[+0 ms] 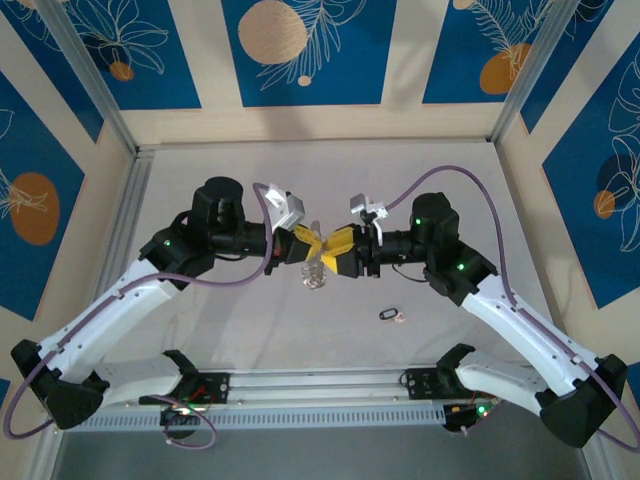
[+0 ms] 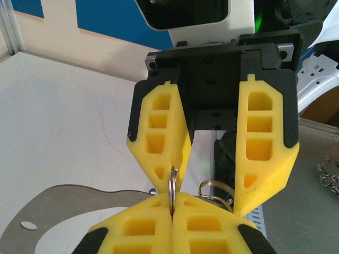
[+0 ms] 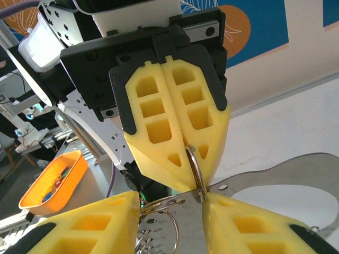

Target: Put the keys on the keyring

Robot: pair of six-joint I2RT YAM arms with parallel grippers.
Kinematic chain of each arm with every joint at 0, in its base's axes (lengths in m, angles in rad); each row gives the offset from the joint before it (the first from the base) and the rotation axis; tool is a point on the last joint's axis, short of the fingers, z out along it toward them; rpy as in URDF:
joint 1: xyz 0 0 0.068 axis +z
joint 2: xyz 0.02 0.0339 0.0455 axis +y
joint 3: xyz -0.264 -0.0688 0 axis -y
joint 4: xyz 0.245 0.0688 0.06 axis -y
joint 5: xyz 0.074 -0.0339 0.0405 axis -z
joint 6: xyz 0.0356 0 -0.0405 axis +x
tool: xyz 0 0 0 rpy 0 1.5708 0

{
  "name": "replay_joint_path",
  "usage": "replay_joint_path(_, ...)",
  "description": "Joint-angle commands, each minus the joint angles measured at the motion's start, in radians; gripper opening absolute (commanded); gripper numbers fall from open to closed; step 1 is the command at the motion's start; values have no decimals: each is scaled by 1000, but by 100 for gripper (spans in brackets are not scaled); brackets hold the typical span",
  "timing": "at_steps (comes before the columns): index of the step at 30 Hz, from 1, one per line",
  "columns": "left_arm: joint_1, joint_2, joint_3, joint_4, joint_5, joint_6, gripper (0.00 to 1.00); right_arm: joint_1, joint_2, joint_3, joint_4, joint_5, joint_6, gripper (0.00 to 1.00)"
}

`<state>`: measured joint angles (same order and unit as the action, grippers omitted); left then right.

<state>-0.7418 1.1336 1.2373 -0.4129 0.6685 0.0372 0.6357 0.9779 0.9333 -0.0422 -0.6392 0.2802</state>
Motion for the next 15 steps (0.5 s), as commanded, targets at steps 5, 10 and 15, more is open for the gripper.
replay_joint_path(5,-7,-13,38,-2,55,25,0,-18,-38,-47,112,-25,81,37)
replay_joint_path(10,-8,-5,63,-54,57,46,0,-28,-54,-37,89,-14,69,48)
replay_joint_path(15,-8,-3,76,-81,64,62,0,-42,-46,-35,90,-2,71,46)
